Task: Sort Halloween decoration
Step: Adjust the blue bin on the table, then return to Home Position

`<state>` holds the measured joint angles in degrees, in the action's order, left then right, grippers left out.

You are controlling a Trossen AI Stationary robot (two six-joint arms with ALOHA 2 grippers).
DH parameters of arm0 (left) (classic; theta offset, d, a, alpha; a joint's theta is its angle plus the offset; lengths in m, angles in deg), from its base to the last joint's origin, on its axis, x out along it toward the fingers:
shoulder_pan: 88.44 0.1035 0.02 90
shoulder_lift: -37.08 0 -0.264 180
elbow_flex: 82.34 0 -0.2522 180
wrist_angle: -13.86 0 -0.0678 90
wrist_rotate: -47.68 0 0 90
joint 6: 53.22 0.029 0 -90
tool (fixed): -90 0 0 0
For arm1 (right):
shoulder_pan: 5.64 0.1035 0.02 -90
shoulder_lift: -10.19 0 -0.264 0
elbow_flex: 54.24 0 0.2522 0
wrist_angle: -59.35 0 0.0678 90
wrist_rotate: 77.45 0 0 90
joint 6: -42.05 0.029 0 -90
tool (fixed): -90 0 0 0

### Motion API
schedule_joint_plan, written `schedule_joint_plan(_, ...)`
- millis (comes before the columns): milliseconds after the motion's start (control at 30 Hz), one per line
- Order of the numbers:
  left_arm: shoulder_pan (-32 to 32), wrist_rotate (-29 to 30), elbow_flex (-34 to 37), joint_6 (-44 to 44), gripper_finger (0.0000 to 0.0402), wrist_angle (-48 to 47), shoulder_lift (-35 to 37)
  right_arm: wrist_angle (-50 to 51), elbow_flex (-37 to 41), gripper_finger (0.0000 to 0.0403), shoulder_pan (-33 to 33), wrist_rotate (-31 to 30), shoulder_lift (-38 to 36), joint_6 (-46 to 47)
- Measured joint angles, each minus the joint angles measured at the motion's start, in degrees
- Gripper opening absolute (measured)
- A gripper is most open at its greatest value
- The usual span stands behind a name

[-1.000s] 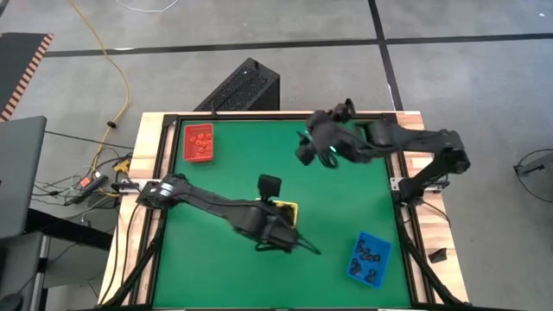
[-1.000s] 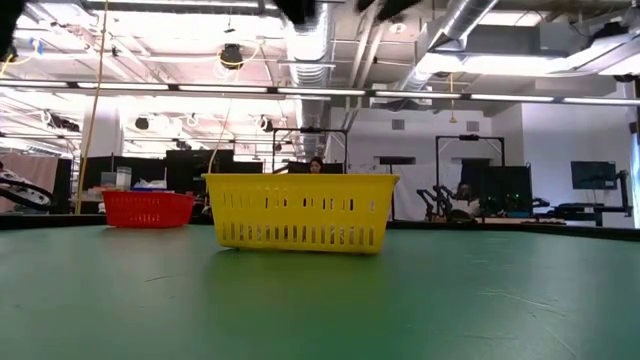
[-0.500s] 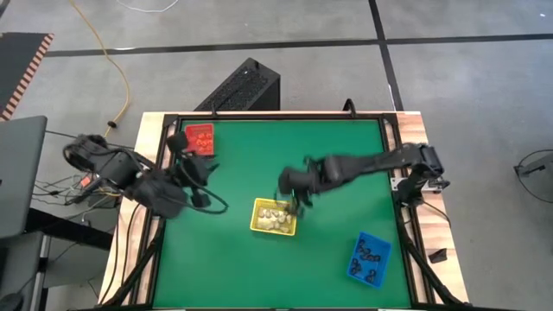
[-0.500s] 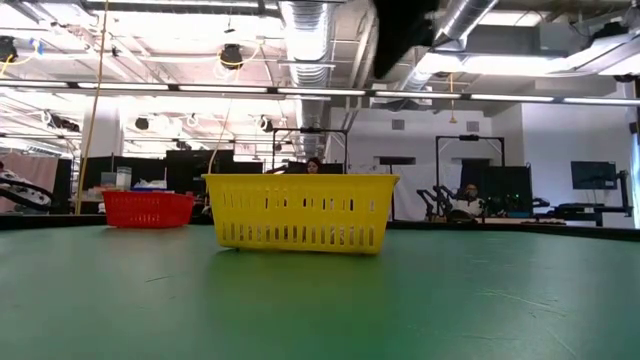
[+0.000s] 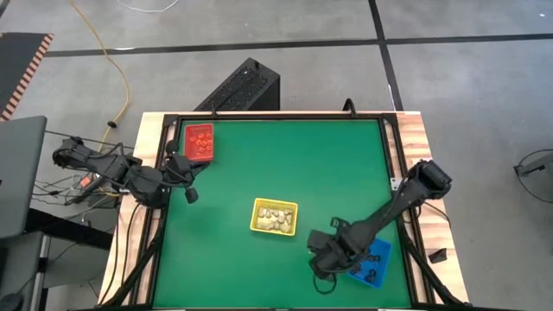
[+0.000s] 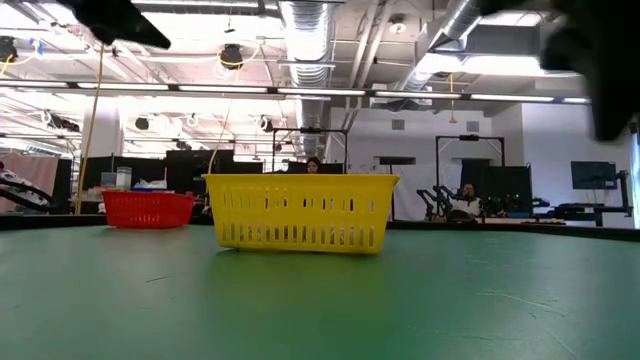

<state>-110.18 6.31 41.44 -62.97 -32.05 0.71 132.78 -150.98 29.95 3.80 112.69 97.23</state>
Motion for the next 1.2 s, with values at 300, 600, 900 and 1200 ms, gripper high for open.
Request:
schedule_joint_plan(300, 0.52, -1.5, 4.14, -2.26, 0.0, 2.59, 5.91, -5.05, 7.17, 0.0019, 8.76, 0.48, -0.11, 15.26)
schedule_joint_plan(600, 0.52, -1.68, 4.14, -2.0, 0.0, 2.74, 4.4, -5.29, 8.96, 0.0019, 13.78, 1.49, -0.11, 24.88)
schedule_joint_plan(900, 0.52, -1.85, 4.12, -1.7, 0.0, 2.76, 2.12, -5.1, 8.31, 0.0026, 16.09, 5.12, -0.27, 25.9)
schedule_joint_plan(1200, 0.52, -2.99, 4.34, 4.64, 0.0, 9.73, -2.26, -5.84, 5.38, 0.0022, 11.27, -22.78, -11.45, -4.03)
